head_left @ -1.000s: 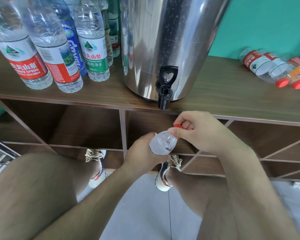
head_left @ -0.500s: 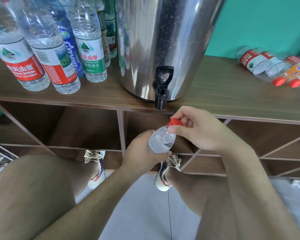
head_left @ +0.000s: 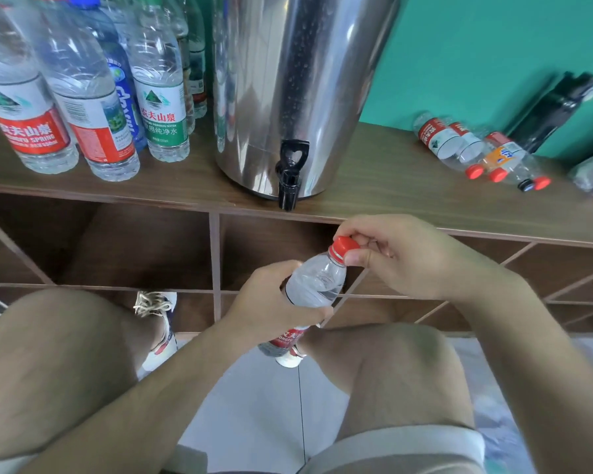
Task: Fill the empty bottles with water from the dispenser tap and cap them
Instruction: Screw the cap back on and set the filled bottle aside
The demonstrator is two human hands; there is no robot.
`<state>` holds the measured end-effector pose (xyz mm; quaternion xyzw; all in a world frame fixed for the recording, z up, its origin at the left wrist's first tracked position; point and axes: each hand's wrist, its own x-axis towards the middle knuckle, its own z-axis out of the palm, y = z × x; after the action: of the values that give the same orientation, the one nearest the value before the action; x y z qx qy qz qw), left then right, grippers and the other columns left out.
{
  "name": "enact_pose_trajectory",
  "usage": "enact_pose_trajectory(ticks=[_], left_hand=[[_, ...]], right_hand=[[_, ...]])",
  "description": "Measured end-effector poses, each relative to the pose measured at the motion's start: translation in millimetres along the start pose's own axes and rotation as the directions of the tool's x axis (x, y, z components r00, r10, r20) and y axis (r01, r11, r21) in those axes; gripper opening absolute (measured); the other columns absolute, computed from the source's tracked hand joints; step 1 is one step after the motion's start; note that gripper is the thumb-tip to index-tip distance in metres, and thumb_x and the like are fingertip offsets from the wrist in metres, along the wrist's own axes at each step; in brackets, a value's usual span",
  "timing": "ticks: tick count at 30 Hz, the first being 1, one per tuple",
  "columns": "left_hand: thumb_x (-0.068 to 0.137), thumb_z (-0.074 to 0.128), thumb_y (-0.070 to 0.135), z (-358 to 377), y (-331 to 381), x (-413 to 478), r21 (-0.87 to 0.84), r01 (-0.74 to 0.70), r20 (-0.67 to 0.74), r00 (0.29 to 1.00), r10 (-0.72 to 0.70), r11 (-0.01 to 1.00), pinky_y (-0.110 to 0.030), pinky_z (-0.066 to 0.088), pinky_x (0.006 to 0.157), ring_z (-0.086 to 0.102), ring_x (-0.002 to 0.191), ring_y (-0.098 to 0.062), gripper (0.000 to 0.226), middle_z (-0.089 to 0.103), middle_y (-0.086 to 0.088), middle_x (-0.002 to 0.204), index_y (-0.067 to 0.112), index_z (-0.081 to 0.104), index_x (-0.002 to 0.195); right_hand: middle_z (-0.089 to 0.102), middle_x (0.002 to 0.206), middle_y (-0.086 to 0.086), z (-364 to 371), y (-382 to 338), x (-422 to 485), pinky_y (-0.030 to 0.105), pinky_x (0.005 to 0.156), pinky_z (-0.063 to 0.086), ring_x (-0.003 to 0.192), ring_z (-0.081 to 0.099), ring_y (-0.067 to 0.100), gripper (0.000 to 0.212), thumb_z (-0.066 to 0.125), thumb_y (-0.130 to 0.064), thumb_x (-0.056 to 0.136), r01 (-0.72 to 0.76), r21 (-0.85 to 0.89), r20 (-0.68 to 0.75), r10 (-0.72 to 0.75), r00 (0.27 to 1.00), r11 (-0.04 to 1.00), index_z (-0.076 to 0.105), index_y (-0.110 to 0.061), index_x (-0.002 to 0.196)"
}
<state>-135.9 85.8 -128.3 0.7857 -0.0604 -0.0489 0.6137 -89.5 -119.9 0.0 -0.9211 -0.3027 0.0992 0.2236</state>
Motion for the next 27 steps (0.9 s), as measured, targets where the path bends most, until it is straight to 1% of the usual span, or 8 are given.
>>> enact_pose_trajectory(ticks=[5, 9, 11, 14, 17, 20, 23, 27], left_hand=[[0.07, 0.094, 0.018, -2.6, 23.4, -15.5, -0.179, 0.032, 0.141, 0.99, -0.006, 0.983, -0.038, 0.063, 0.084, 0.075, 0.093, -0.016, 0.044, 0.078, 0.004, 0.098, 0.025, 0.073, 0.108], [0.075, 0.09, 0.007, -16.7, 36.4, -21.0, -0.242, 0.041, 0.281, 0.959, 0.029, 0.969, -0.043, 0.062, 0.089, 0.075, 0.097, -0.024, 0.038, 0.078, -0.005, 0.103, 0.014, 0.073, 0.109], [0.078, 0.087, 0.005, -25.3, 41.8, -22.3, -0.239, 0.027, 0.334, 0.941, 0.057, 0.971, -0.037, 0.061, 0.089, 0.074, 0.1, -0.022, 0.037, 0.078, -0.003, 0.105, 0.017, 0.073, 0.109], [0.076, 0.089, 0.016, -37.6, 50.3, -24.8, -0.256, 0.001, 0.376, 0.921, 0.099, 0.967, -0.03, 0.06, 0.086, 0.073, 0.105, -0.02, 0.035, 0.077, 0.0, 0.109, 0.031, 0.075, 0.105], [0.067, 0.086, 0.034, -48.9, 59.1, -28.7, -0.308, -0.001, 0.388, 0.913, 0.127, 0.951, -0.036, 0.06, 0.089, 0.071, 0.109, -0.024, 0.039, 0.076, -0.001, 0.11, 0.033, 0.074, 0.104], [0.063, 0.085, 0.04, -58.5, 65.7, -34.5, -0.324, -0.022, 0.384, 0.911, 0.153, 0.946, -0.034, 0.059, 0.088, 0.07, 0.11, -0.021, 0.038, 0.076, 0.004, 0.109, 0.044, 0.074, 0.1], [0.063, 0.084, 0.04, -62.7, 77.0, -44.8, -0.342, -0.017, 0.385, 0.91, 0.157, 0.939, -0.031, 0.058, 0.087, 0.069, 0.113, -0.019, 0.046, 0.074, 0.008, 0.112, 0.051, 0.069, 0.105], [0.073, 0.085, 0.025, -60.7, 95.0, -54.4, -0.374, -0.024, 0.357, 0.919, 0.168, 0.927, -0.035, 0.058, 0.09, 0.071, 0.109, -0.024, 0.06, 0.074, 0.003, 0.11, 0.032, 0.056, 0.125]], right_hand=[[0.064, 0.09, -0.011, -28.6, -30.6, -13.2, 0.021, 0.073, 0.042, 0.084, 0.056, 0.005, 0.019, 0.057, -0.036, 0.1, 0.121, -0.189, 0.051, -0.113, 0.992, 0.975, 0.066, -0.024, 0.111], [0.067, 0.1, -0.012, -44.8, -53.1, -12.5, 0.026, 0.082, 0.047, 0.092, 0.059, 0.008, 0.023, 0.056, -0.032, 0.1, 0.24, -0.238, 0.111, -0.219, 0.969, 0.941, 0.067, -0.02, 0.115], [0.068, 0.106, -0.013, -51.7, -63.9, -9.7, 0.024, 0.087, 0.048, 0.097, 0.06, 0.006, 0.026, 0.057, -0.025, 0.1, 0.316, -0.243, 0.13, -0.292, 0.948, 0.917, 0.068, -0.015, 0.121], [0.067, 0.114, -0.013, -62.5, -80.1, -4.4, 0.024, 0.09, 0.049, 0.104, 0.062, 0.006, 0.028, 0.055, -0.021, 0.102, 0.392, -0.257, 0.17, -0.358, 0.918, 0.883, 0.067, -0.013, 0.126], [0.067, 0.115, -0.007, -71.3, -94.1, -1.2, 0.025, 0.089, 0.05, 0.104, 0.061, 0.006, 0.026, 0.053, -0.015, 0.104, 0.431, -0.251, 0.217, -0.384, 0.898, 0.867, 0.066, -0.012, 0.125], [0.064, 0.115, -0.015, -81.5, -107.3, -2.3, 0.025, 0.091, 0.048, 0.106, 0.06, 0.005, 0.026, 0.055, -0.01, 0.103, 0.454, -0.26, 0.239, -0.398, 0.886, 0.852, 0.066, -0.016, 0.125], [0.061, 0.106, -0.021, -91.5, -122.7, -5.4, 0.03, 0.087, 0.049, 0.099, 0.058, 0.005, 0.022, 0.055, -0.021, 0.104, 0.472, -0.323, 0.268, -0.399, 0.877, 0.82, 0.064, -0.019, 0.124], [0.059, 0.09, -0.011, -103.6, -141.4, -6.1, 0.041, 0.077, 0.049, 0.084, 0.058, 0.014, 0.023, 0.045, -0.048, 0.104, 0.398, -0.467, 0.301, -0.281, 0.911, 0.789, 0.055, -0.029, 0.111]])
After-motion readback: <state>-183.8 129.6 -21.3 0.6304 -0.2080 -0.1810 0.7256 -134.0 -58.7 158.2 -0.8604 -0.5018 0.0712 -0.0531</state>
